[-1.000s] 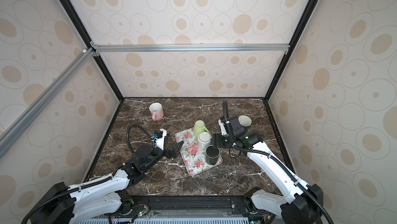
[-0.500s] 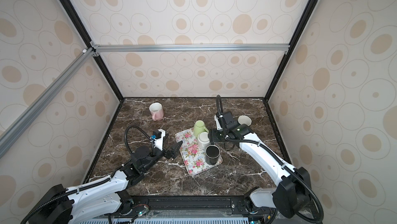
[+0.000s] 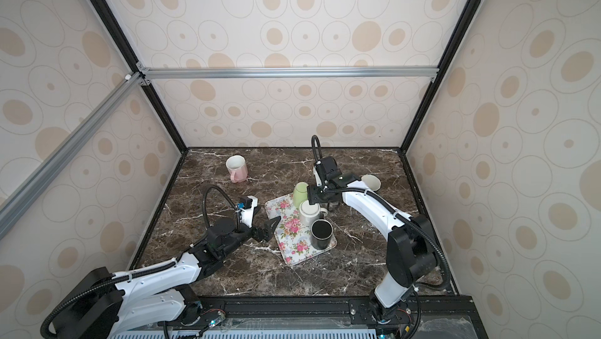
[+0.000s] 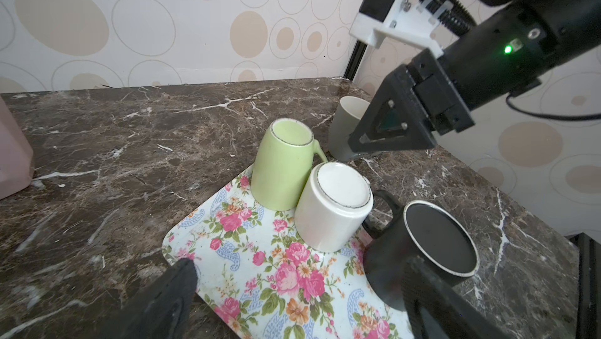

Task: Turn the mug right side up
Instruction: 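Move the right gripper over the upside-down light-green mug on the tray, then lower the right gripper and close it on the light-green mug's base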

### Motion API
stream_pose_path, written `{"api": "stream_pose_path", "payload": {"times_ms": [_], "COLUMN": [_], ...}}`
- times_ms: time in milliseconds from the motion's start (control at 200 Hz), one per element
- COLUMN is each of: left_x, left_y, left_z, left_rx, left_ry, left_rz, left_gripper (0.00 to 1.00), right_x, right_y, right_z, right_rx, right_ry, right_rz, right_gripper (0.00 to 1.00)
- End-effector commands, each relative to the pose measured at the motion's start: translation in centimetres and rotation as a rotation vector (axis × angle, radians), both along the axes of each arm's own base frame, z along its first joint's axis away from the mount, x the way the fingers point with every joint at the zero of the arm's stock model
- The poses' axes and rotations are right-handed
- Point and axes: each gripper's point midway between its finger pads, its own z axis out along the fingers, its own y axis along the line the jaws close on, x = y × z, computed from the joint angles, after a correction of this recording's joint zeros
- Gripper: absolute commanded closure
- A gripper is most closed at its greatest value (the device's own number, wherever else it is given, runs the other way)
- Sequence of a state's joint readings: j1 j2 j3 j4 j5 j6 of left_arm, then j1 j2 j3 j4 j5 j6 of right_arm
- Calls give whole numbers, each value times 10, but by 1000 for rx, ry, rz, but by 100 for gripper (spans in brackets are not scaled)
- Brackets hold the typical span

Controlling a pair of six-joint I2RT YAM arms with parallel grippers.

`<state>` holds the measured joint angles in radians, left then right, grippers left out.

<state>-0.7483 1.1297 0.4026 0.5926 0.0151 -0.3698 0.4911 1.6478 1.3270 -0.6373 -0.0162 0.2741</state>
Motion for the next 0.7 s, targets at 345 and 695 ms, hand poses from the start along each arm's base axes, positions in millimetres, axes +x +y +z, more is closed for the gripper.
{"api": "stream_pose_path", "payload": {"times_ms": [345,695], "left_x": [-13,-19], "left_y": [-2,19], "left_z": [61,65], "left_rx": [-232,-233], "left_ry": [153,163], "left_rz": [4,71], "left_gripper": [2,2], "right_x": [6,19], "right_y": [10,14], "right_z": [-25,-36], "right_rx": [-15,-37], "right_ry": [64,66], "right_rz": [80,90], "right_gripper": [44,46]}}
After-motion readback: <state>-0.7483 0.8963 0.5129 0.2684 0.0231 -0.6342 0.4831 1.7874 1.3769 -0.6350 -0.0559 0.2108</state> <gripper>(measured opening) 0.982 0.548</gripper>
